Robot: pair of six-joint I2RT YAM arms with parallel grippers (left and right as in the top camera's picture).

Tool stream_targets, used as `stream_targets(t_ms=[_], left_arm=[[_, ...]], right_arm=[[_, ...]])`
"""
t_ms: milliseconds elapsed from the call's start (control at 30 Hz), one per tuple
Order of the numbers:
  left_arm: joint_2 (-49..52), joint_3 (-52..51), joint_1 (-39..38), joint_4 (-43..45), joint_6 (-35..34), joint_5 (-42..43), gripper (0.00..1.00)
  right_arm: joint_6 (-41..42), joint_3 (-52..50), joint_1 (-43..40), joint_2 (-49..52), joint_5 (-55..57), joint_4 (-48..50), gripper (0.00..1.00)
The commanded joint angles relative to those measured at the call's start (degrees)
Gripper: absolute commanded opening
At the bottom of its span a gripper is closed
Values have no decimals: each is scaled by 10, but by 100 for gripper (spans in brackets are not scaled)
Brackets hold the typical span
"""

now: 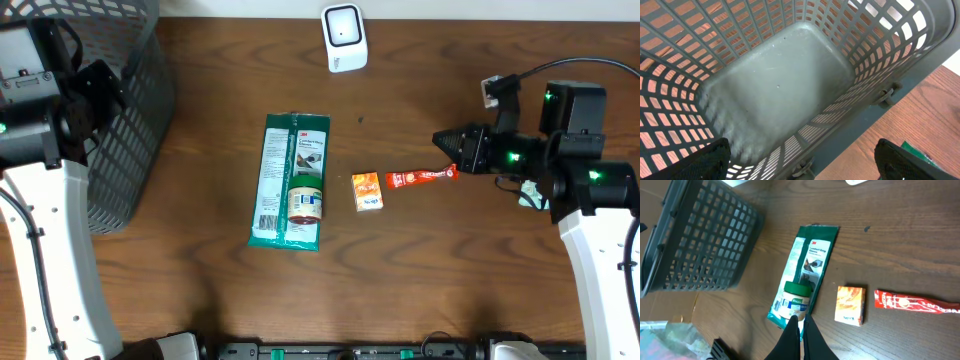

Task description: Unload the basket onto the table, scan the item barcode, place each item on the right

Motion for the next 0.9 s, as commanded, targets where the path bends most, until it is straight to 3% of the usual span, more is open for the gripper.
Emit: stream_targets(t_ms=[0,500,867], left_arm=[[-1,3,3,0,5,-7,92],[-1,3,3,0,5,-7,92],[-1,3,3,0,5,-7,92]], right_arm=[[-13,6,-7,1,-15,-1,1],[-18,6,-7,1,-30,-3,1],[-105,5,-7,28,-149,-1,1]])
